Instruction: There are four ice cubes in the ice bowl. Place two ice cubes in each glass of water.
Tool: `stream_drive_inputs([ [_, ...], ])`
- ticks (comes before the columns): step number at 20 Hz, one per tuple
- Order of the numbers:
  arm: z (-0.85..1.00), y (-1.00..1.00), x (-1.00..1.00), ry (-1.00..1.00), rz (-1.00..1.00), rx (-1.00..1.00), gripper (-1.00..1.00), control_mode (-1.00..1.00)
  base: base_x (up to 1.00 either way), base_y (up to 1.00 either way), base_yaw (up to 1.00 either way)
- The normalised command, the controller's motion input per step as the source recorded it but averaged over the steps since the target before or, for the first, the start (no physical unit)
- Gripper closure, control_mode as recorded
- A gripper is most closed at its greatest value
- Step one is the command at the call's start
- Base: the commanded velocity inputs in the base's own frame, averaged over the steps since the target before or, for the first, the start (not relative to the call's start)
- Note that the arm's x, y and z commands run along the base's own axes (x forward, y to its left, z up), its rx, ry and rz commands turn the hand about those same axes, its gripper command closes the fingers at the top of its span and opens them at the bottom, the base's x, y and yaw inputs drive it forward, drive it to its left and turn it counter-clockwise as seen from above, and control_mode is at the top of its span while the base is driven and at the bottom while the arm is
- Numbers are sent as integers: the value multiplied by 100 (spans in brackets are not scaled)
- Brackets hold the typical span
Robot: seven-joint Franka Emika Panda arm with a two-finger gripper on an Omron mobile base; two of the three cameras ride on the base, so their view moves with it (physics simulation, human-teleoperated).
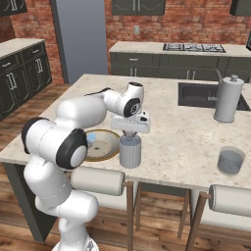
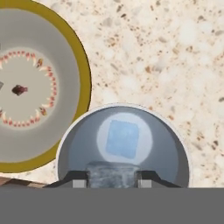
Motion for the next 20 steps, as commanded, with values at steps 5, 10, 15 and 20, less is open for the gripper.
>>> stream_drive_inputs([
  [5, -6, 0, 17, -1, 0, 0, 100, -100, 0, 0, 0],
  [10, -27, 0, 5, -6, 1, -12, 100, -100, 0, 0, 0],
  [15, -12, 0, 0, -4, 0, -8, 100, -100, 0, 0, 0],
  [20, -8, 0, 7, -3, 0, -3, 100, -100, 0, 0, 0],
])
